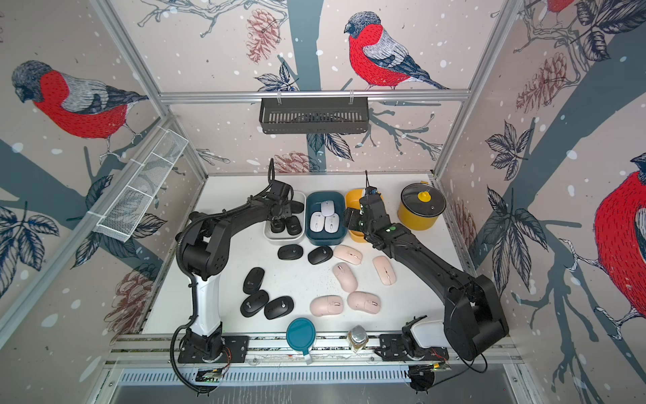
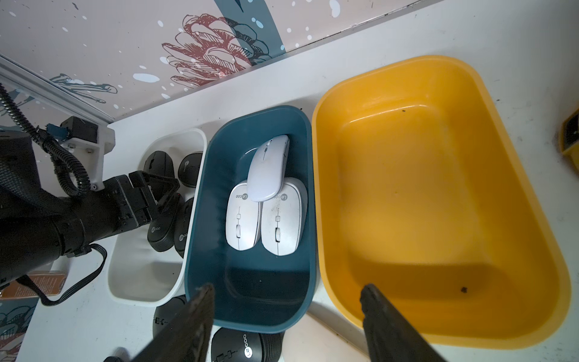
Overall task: Place the mice by color into the storage box
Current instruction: Place the mouse in the storage box.
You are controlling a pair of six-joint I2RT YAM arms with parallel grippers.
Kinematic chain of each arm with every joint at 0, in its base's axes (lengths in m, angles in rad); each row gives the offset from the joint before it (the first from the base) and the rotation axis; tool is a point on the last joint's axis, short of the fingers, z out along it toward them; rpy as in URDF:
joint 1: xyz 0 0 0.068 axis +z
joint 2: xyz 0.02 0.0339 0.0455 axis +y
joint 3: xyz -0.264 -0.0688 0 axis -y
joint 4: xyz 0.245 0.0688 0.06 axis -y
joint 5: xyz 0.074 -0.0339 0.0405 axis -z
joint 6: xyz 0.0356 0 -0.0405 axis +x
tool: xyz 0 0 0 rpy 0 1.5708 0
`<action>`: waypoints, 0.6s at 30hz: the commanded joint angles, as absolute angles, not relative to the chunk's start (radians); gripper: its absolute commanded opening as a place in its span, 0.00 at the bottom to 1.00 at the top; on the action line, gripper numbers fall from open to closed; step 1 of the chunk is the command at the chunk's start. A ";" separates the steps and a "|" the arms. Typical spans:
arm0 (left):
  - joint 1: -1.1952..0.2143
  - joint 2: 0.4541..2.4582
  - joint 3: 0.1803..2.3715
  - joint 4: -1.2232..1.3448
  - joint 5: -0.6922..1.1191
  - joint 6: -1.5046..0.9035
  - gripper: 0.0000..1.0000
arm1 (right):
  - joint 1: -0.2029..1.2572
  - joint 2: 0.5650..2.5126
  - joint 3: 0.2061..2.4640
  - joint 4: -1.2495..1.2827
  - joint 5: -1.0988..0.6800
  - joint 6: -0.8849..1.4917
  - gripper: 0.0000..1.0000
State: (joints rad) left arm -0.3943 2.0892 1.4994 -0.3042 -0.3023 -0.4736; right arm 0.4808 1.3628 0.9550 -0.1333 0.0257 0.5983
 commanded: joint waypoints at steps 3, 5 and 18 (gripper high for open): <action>-0.393 2.099 1.512 -0.316 -0.327 -0.489 0.57 | 0.478 1.367 0.959 -0.131 0.023 0.600 0.74; -0.391 2.103 1.515 -0.320 -0.325 -0.492 0.58 | 0.478 1.367 0.959 -0.130 0.022 0.600 0.74; -0.392 2.064 1.531 -0.351 -0.279 -0.521 0.76 | 0.477 1.325 0.934 -0.121 0.005 0.600 0.74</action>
